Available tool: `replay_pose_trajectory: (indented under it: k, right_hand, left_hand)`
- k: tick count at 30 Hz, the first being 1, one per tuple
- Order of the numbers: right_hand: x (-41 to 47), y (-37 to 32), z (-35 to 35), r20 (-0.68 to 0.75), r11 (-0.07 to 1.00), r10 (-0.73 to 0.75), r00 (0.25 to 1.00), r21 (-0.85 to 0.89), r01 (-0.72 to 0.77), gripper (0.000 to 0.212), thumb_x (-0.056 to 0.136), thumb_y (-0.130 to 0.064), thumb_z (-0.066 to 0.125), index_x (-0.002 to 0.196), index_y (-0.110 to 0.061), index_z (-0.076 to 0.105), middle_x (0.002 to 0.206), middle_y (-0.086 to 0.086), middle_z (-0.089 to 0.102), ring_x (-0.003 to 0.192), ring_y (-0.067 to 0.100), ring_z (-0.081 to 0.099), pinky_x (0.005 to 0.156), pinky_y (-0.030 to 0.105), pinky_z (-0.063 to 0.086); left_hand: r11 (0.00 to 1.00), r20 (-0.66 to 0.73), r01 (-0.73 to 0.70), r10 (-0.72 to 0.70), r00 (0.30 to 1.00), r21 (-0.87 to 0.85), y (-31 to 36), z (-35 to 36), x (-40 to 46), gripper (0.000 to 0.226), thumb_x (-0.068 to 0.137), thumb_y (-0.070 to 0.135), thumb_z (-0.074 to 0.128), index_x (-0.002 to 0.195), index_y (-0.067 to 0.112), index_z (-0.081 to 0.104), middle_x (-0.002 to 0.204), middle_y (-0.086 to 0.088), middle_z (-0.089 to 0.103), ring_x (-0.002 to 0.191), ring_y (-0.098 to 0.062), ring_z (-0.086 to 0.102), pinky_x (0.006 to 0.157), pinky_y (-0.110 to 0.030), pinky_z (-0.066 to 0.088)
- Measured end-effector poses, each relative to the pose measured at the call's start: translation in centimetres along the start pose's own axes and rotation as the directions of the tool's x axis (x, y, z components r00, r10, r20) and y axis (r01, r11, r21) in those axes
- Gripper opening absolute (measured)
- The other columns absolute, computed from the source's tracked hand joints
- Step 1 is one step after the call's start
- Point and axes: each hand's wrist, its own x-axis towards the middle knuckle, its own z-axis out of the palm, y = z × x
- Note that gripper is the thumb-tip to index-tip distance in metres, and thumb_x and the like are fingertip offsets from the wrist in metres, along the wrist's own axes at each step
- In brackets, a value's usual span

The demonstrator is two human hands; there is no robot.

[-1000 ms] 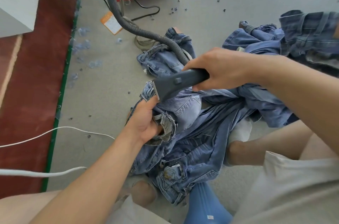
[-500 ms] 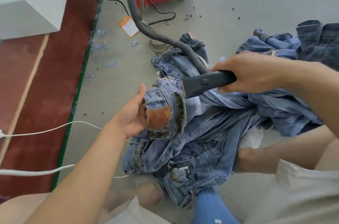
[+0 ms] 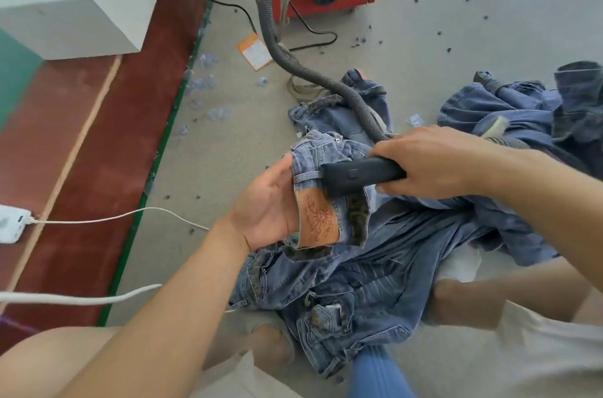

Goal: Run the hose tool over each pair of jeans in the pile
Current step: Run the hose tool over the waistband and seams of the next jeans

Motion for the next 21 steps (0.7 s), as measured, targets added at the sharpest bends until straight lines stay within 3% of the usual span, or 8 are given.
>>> replay_pose_trajectory:
  k: [2,5,8,10,13,15,18,21]
  right_hand:
    - [0.6,-0.8,0.2,-0.036,1.000,-0.008,0.999,-0.013,0.007,0.025,0.093,-0.057,0.058,0.101,-0.034,0.056,0.081,-0.014,0.059,0.072,0.012,0.058,0.068,0.040,0.054]
    - [1.1,-1.2,0.0,-0.164,0.992,0.041,0.986,0.122,-0.021,0.031,0.093,-0.057,0.062,0.099,-0.028,0.056,0.075,-0.013,0.058,0.065,0.006,0.054,0.063,0.038,0.051]
    - [1.3,-0.8,-1.0,-0.251,0.964,0.151,0.956,0.251,-0.086,0.028,0.090,-0.054,0.066,0.089,-0.029,0.054,0.070,-0.014,0.057,0.062,0.004,0.054,0.054,0.027,0.040]
    - [1.3,-0.2,-1.7,-0.185,0.960,0.197,0.963,0.234,-0.151,0.026,0.087,-0.052,0.067,0.081,-0.029,0.056,0.064,-0.011,0.059,0.057,0.007,0.055,0.050,0.027,0.036]
    - [1.6,0.4,-1.6,-0.016,0.948,0.265,0.964,0.189,-0.257,0.030,0.084,-0.052,0.070,0.075,-0.025,0.062,0.061,-0.003,0.063,0.056,0.016,0.060,0.050,0.032,0.045]
    - [2.4,0.0,-0.9,0.013,0.927,0.303,0.953,0.229,-0.298,0.034,0.086,-0.053,0.070,0.082,-0.019,0.066,0.064,0.002,0.066,0.059,0.020,0.064,0.056,0.036,0.052]
    - [3.5,-0.5,-0.7,-0.081,0.873,0.385,0.919,0.355,-0.334,0.034,0.091,-0.050,0.067,0.099,-0.017,0.066,0.074,0.003,0.067,0.065,0.020,0.065,0.067,0.041,0.060]
    - [2.7,0.1,-2.6,-0.106,0.838,0.378,0.920,0.461,-0.291,0.021,0.092,-0.047,0.069,0.091,-0.026,0.064,0.058,-0.002,0.067,0.047,0.009,0.062,0.046,0.026,0.052]
  left_hand:
    - [1.000,0.005,-0.004,0.004,1.000,-0.005,-0.1,-0.1,0.1,0.061,0.107,0.059,0.024,0.155,0.028,0.043,0.155,-0.020,0.046,0.140,-0.040,0.046,0.116,-0.062,0.035]
    - [0.997,-0.008,-0.048,0.047,0.999,-0.063,0.2,-0.4,-0.1,0.063,0.107,0.061,0.021,0.151,0.025,0.049,0.140,-0.019,0.059,0.122,-0.034,0.062,0.099,-0.052,0.052]
    - [0.996,-0.046,-0.066,0.063,0.997,-0.057,0.5,-0.1,-0.1,0.069,0.107,0.064,0.017,0.155,0.022,0.045,0.151,-0.018,0.053,0.133,-0.036,0.056,0.100,-0.052,0.052]
    - [0.995,-0.072,-0.079,0.075,0.995,-0.055,0.7,0.2,-0.1,0.074,0.104,0.069,0.018,0.155,0.022,0.045,0.155,-0.019,0.047,0.141,-0.039,0.047,0.110,-0.056,0.045]
    - [0.993,-0.130,-0.111,0.106,0.986,-0.032,0.9,0.5,-0.2,0.074,0.101,0.071,0.025,0.154,0.024,0.046,0.156,-0.019,0.046,0.145,-0.041,0.042,0.118,-0.061,0.034]
    - [0.993,-0.169,-0.097,0.107,0.980,0.066,0.8,0.5,-0.1,0.064,0.103,0.062,0.036,0.151,0.022,0.049,0.151,-0.020,0.051,0.136,-0.039,0.052,0.113,-0.061,0.041]
    - [0.973,-0.237,-0.029,0.084,0.968,0.230,0.4,0.4,0.2,0.051,0.103,0.037,0.053,0.142,0.005,0.056,0.135,-0.026,0.063,0.117,-0.037,0.065,0.095,-0.057,0.056]
    - [0.991,-0.296,-0.035,0.072,0.952,0.128,0.6,0.3,0.4,0.044,0.110,0.035,0.038,0.136,0.007,0.060,0.126,-0.020,0.071,0.115,-0.031,0.070,0.086,-0.049,0.060]
